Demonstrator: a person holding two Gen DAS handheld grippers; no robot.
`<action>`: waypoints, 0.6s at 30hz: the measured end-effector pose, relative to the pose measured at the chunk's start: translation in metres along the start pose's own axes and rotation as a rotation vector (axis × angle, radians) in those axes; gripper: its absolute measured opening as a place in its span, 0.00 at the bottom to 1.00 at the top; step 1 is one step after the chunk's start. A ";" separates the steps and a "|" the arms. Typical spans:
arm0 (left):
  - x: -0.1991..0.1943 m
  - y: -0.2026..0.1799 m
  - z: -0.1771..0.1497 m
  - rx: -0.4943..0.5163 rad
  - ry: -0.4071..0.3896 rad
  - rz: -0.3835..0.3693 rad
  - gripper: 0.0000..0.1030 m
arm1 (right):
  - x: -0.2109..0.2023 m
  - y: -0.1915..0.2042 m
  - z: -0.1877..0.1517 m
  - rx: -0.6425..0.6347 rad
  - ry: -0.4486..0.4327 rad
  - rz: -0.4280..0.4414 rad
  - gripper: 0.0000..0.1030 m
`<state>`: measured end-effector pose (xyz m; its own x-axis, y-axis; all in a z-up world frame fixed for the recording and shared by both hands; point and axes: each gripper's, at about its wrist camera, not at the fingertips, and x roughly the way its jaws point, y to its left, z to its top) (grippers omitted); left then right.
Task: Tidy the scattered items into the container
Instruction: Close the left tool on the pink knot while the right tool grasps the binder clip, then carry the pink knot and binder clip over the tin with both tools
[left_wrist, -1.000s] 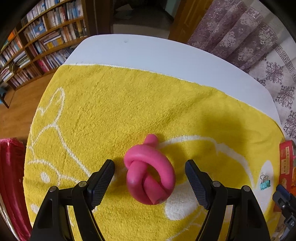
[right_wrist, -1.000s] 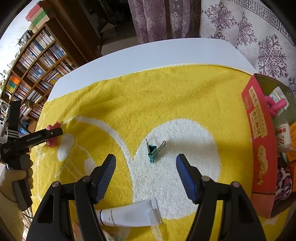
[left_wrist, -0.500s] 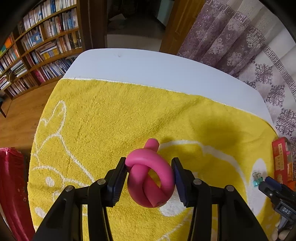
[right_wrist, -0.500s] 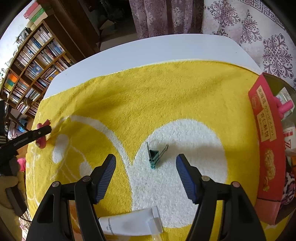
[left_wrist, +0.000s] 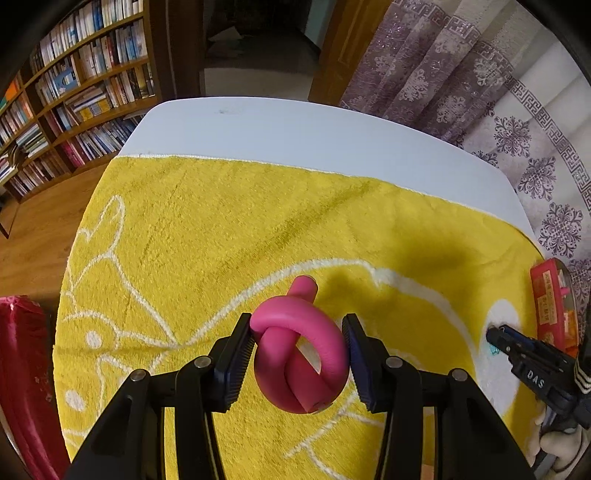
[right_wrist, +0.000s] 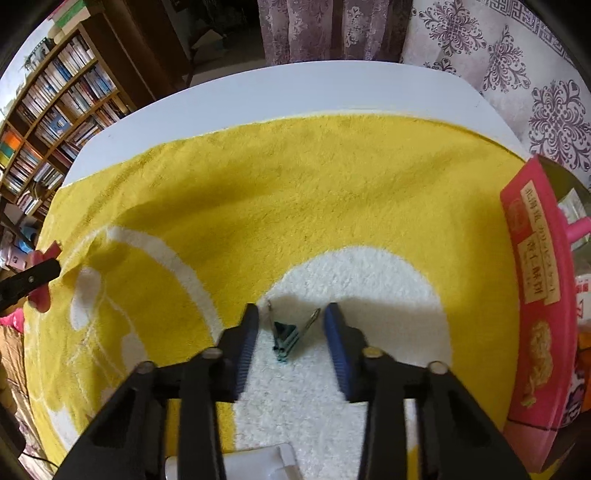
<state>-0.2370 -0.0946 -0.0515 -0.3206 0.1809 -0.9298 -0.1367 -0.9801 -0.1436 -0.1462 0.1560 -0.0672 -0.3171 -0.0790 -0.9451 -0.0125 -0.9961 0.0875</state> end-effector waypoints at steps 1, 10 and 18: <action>-0.002 -0.001 -0.001 0.002 0.000 0.000 0.49 | 0.000 -0.002 0.000 0.007 0.001 0.009 0.29; -0.021 -0.022 -0.009 0.029 -0.019 -0.002 0.49 | -0.024 -0.012 -0.008 0.024 -0.036 0.056 0.29; -0.044 -0.055 -0.023 0.071 -0.041 -0.011 0.49 | -0.053 -0.015 -0.014 0.027 -0.088 0.088 0.29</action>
<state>-0.1938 -0.0502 -0.0103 -0.3570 0.1965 -0.9132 -0.2060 -0.9701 -0.1283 -0.1159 0.1749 -0.0225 -0.3997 -0.1615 -0.9023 -0.0061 -0.9839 0.1788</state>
